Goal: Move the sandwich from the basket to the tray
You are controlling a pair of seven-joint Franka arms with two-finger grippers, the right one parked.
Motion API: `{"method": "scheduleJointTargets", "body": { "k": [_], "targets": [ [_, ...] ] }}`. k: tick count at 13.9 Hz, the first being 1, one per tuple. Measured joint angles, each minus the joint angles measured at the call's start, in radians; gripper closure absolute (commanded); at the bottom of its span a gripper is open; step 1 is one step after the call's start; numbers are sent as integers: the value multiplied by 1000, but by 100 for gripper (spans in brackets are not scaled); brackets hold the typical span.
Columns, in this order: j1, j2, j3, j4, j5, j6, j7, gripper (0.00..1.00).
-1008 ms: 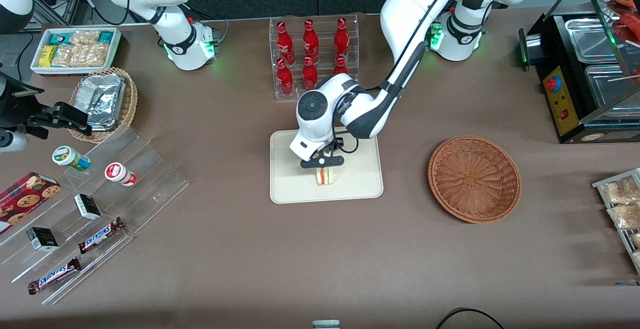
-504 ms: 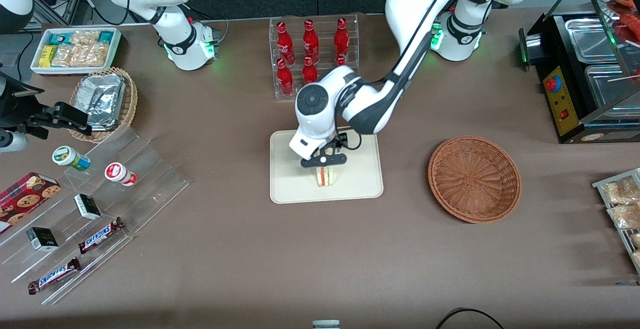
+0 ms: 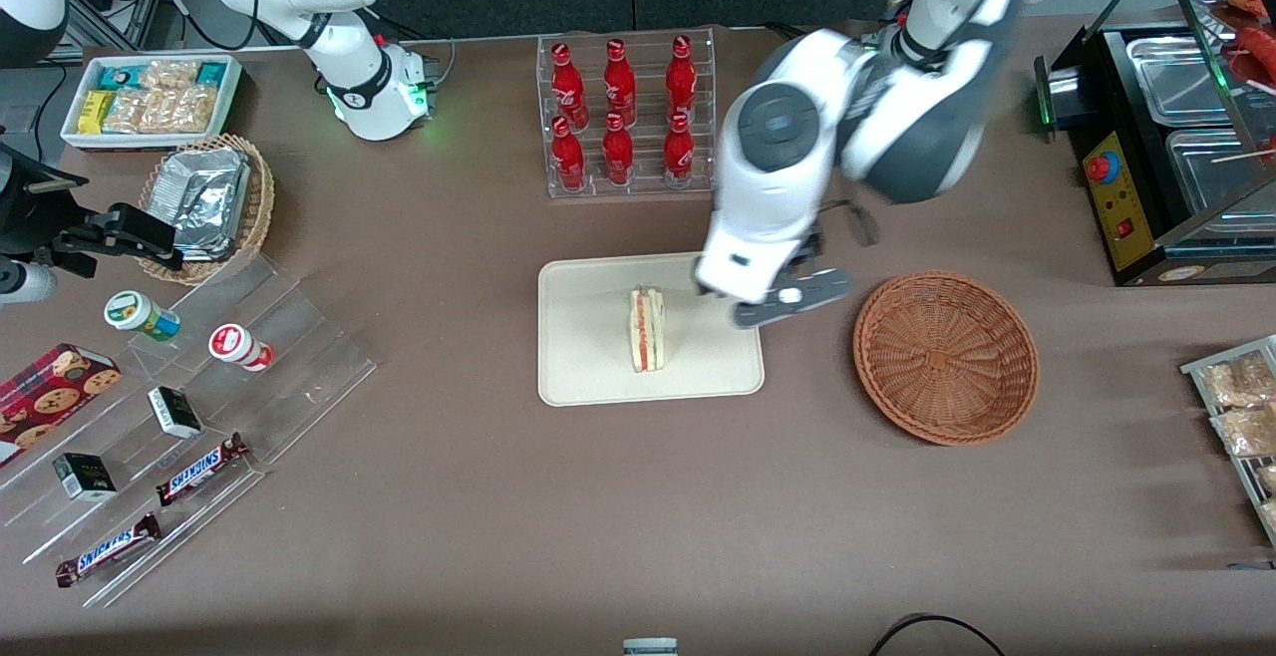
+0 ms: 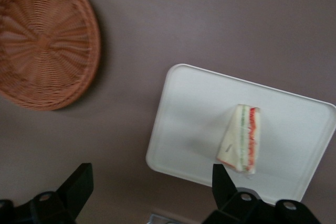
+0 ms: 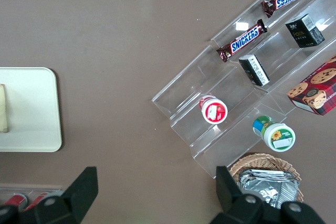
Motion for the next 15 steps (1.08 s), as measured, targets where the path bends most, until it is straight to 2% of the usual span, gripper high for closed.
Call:
{"method": "scheduleJointTargets", "body": {
  "k": [2, 7, 11, 15],
  "targets": [
    [50, -46, 2, -3, 3, -87, 44, 0],
    [233, -136, 7, -17, 5, -203, 362, 0],
    [391, -241, 10, -104, 6, -222, 647, 0],
    [504, -319, 10, -168, 6, -222, 876, 0]
  ]
}}
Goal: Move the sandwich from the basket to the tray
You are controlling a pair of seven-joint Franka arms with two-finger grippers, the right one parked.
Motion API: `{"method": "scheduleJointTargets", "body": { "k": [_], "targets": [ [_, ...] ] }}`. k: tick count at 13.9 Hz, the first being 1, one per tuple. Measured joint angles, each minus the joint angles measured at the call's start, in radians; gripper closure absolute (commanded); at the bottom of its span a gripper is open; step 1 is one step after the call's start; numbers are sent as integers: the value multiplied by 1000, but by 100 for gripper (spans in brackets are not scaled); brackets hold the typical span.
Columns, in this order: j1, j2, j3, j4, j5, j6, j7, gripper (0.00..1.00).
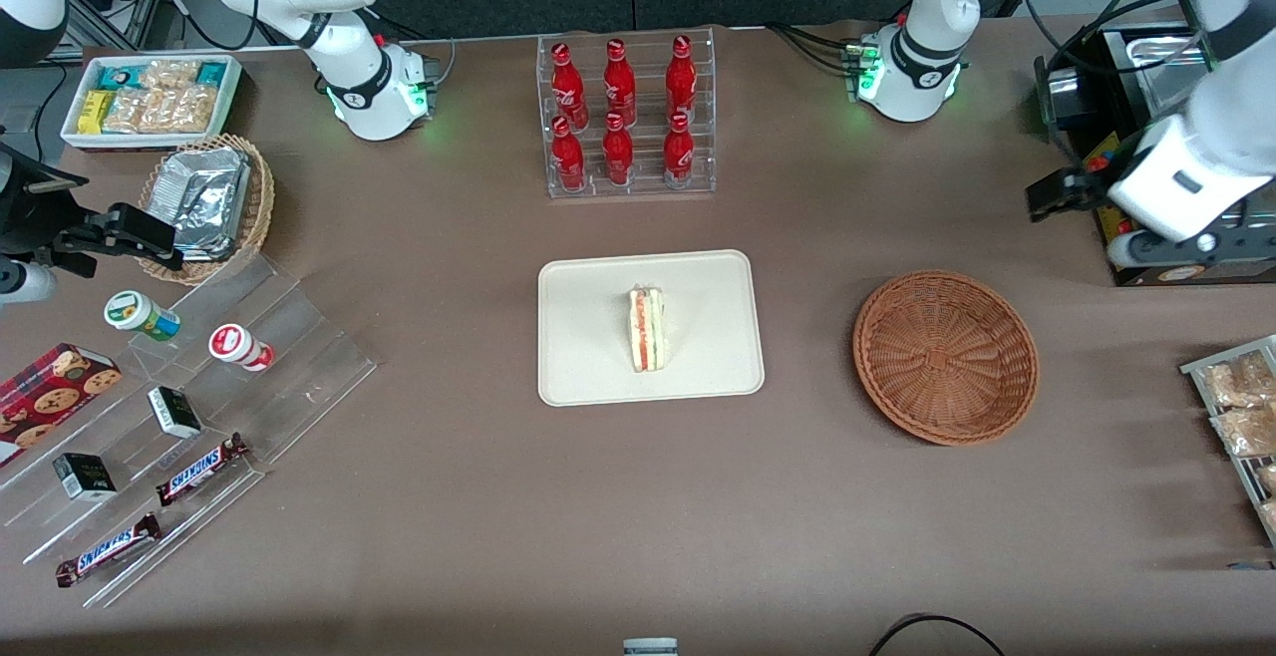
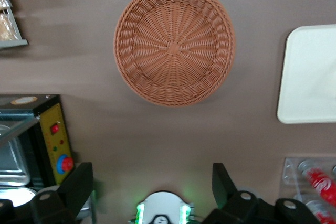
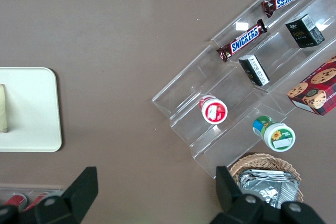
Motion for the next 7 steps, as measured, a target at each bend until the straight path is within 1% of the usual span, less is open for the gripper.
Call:
{"method": "scheduleJointTargets", "body": {
  "k": [3, 7],
  "targets": [
    [56, -16, 0, -7, -1, 0, 120, 0],
    [58, -11, -17, -7, -4, 6, 91, 0]
  ]
}}
